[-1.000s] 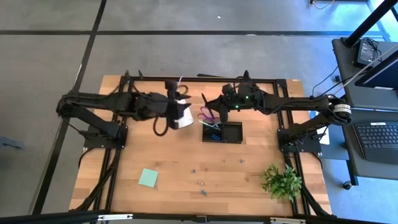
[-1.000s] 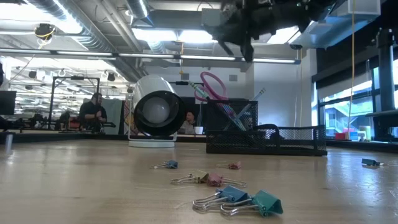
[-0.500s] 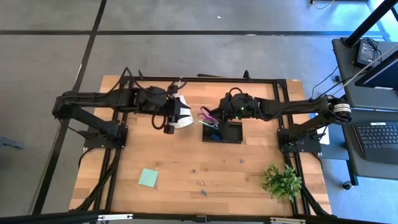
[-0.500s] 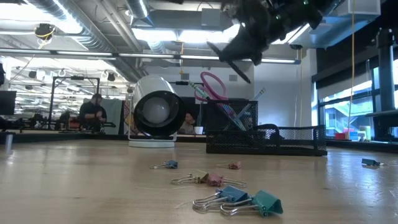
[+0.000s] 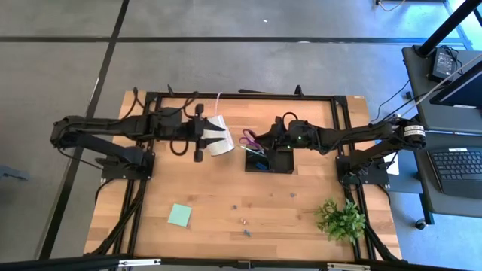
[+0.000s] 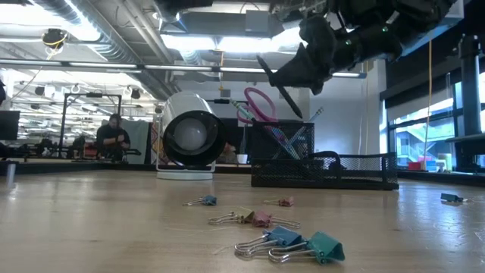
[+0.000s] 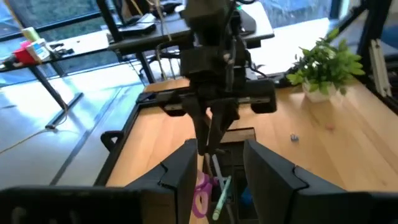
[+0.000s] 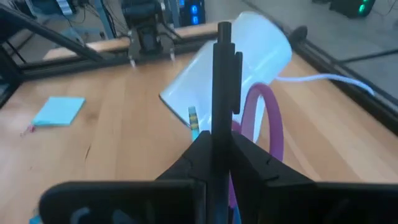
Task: Pick and place office supplies into organizer
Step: Put the black pen into the black desk organizer
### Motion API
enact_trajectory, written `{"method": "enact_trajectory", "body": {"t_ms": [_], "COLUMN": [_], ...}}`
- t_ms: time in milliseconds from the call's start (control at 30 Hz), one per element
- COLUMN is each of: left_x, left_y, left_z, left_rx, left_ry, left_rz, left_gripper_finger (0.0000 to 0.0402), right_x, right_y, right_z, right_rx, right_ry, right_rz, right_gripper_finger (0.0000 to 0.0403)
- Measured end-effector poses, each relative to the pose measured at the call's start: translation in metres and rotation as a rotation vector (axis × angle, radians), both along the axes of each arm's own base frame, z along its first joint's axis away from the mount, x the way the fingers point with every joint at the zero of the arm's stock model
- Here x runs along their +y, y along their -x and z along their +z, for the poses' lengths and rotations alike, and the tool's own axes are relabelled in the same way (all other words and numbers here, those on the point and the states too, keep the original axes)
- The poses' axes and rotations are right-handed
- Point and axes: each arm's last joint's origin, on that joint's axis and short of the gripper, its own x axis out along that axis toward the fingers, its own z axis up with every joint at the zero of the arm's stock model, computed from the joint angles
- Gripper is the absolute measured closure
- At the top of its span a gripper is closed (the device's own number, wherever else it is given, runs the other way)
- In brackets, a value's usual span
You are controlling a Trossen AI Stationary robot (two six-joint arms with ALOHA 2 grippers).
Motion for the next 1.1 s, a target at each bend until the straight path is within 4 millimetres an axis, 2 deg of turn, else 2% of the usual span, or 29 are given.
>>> {"method": "enact_trajectory", "body": {"t_ms": [133,533,800,1100], "left_x": [0.000,0.000,0.000,0.001], "left_y": [0.009,0.011,0.012,0.012], "left_z": [-0.012,-0.039,-0.039,-0.039], "left_rx": [-0.037,-0.023,-0.020,-0.020], "left_ry": [0.026,0.098,0.109,0.100], "left_rz": [0.012,0.047,0.058,0.085], "left_gripper_finger": [0.0277,0.0277,0.0277,0.0277], "right_x": [0.000,-0.002,-0.002,0.002], "right_y": [-0.001,-0.016,-0.021,-0.022], "right_z": [-0.001,-0.035,-0.054,-0.058], "right_rx": [-0.011,0.078,0.150,0.174], "right_ry": [0.006,0.020,0.019,0.023], "right_rz": [0.001,0.011,0.026,0.042], "right_gripper_finger": [0.0362,0.0361,0.0359,0.0353]}}
